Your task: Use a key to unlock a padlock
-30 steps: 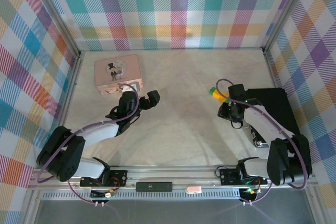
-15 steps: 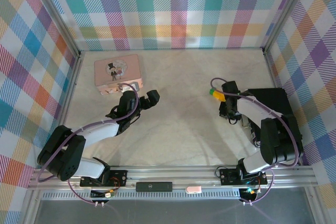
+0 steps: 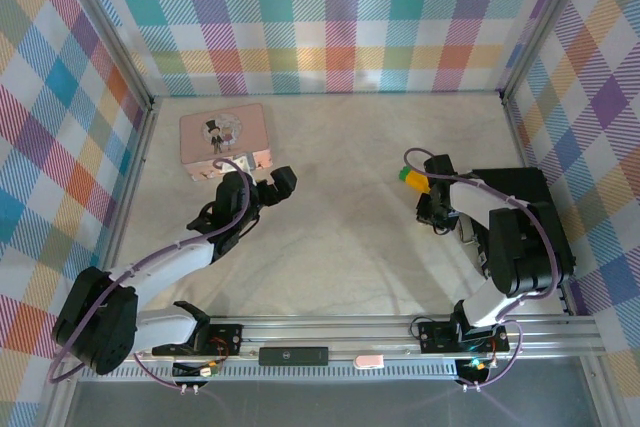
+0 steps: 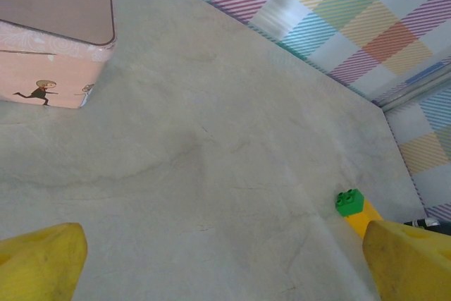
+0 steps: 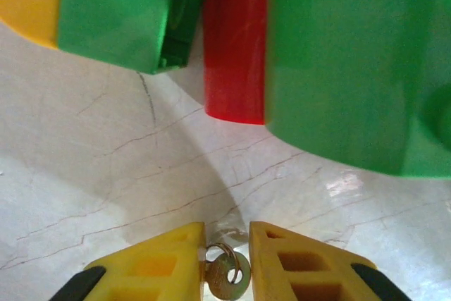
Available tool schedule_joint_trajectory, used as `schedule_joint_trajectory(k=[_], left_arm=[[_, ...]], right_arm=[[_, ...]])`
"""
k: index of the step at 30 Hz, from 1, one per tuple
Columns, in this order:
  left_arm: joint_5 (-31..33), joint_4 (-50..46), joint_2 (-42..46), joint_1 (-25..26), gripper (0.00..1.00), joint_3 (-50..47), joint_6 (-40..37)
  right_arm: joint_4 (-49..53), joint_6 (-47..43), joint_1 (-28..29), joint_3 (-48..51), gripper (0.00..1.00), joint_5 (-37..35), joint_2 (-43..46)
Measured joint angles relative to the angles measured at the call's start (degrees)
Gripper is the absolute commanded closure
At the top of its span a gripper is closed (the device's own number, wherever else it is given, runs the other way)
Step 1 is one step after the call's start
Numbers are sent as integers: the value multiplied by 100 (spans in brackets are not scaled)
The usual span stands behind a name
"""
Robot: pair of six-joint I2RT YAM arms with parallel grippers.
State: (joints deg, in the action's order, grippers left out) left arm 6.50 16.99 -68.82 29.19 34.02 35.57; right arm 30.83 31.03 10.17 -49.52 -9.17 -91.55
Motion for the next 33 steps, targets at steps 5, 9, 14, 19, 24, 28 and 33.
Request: schedule_joint_trajectory(k=[5, 9, 14, 19, 24, 28, 33], left_arm=[[0, -79, -13, 0, 0, 2, 7], [-31, -50, -96, 0, 0, 48, 87], [-151, -39, -328, 0, 0, 114, 236], [-470, 72, -579, 55, 0, 138, 544], [-745, 584, -822, 319, 5, 144, 981], [-1012, 1552, -1335, 544, 15, 146, 1478], [-1298, 2949, -2400, 688, 26, 278, 2636]], right_arm=[[-63, 90, 0, 9, 90, 118, -13], [-138, 162, 0, 61, 99, 153, 46], [-173, 188, 0, 273, 100, 417, 570], [-490, 374, 0, 468, 100, 1080, 1342], [-940, 697, 208, 527, 100, 1847, 1552], [-1401, 1082, 409, 509, 100, 2402, 1541], [-1888, 1368, 535, 138, 100, 3088, 1272]])
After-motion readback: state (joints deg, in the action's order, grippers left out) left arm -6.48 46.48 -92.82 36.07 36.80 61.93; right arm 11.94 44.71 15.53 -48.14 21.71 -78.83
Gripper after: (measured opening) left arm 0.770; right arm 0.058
